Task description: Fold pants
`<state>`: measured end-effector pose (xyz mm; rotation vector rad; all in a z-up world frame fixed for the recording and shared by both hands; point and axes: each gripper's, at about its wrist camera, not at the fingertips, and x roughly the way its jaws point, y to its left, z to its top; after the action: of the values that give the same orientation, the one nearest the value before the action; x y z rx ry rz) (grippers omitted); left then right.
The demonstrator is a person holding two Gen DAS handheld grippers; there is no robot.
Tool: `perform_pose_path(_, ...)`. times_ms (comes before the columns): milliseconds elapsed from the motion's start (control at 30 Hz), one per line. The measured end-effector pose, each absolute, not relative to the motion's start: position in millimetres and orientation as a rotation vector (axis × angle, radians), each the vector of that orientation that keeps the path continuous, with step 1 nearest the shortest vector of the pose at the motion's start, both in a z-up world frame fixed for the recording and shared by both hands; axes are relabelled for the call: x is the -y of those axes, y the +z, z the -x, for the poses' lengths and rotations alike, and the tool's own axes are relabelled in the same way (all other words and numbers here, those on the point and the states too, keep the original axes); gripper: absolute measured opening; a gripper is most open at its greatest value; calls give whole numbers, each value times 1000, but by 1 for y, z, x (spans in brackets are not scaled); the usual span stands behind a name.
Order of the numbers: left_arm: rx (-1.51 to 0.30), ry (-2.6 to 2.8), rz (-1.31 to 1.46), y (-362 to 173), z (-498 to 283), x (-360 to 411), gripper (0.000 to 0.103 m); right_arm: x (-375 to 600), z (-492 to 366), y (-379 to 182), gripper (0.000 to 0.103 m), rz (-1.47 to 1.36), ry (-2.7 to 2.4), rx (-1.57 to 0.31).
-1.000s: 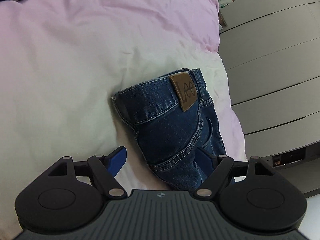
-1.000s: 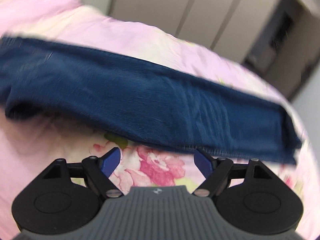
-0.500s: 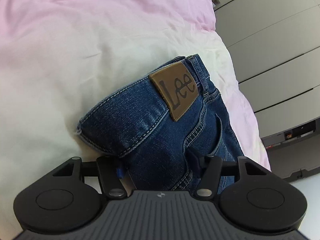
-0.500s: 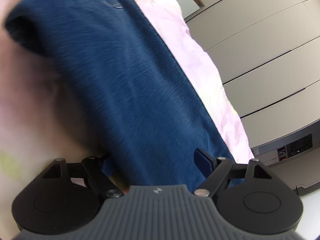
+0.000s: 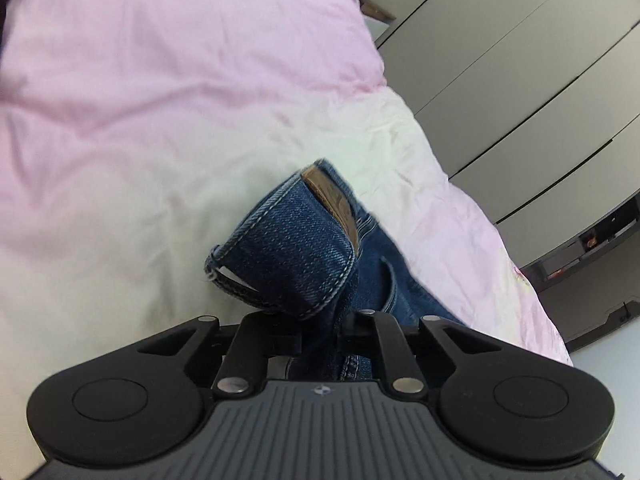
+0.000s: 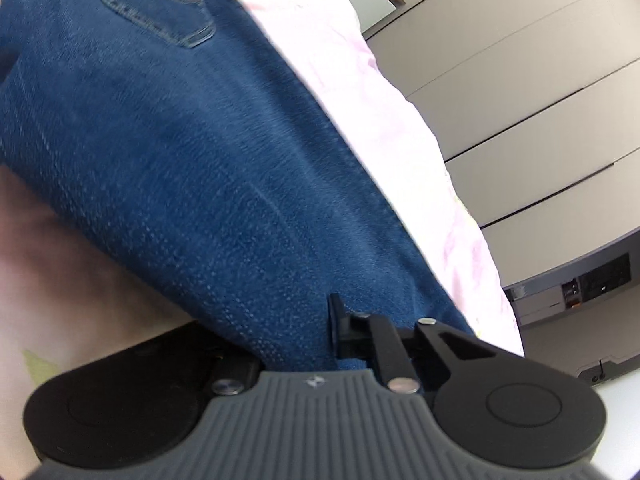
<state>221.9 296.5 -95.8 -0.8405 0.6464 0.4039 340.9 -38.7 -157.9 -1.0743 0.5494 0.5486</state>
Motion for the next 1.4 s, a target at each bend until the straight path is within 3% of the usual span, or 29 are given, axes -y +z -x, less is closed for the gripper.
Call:
perform_pose_path(300, -713, 496, 610, -42, -160, -361, 9, 10, -269, -109, 5, 1037, 738, -599)
perform_pose_path(600, -899, 609, 570, -93, -136, -400, 12, -37, -198, -134, 9, 1016, 764, -713)
perform_pose_path(700, -977, 619, 498, -100, -143, -395, 23, -27, -208, -143, 15, 957, 755, -766)
perform_pose_path(767, -1019, 609, 442, -91, -148, -392, 34, -24, -208, -141, 37, 917, 750, -791)
perform_pose_path(833, -1049, 585, 404, -77, -149, -388, 39, -12, -211, -131, 54, 866, 757, -821)
perform_pose_path(900, -1080, 560, 361, -59, -149, -384, 50, 2, -211, -122, 62, 840, 746, -829)
perform_pose_path(1200, -924, 304, 155, 41, -144, -322, 54, 76, -205, -58, 66, 683, 588, -856)
perform_pose_path(1400, -833, 108, 41, 57, -172, -253, 54, 172, -237, -19, 56, 486, 415, -882)
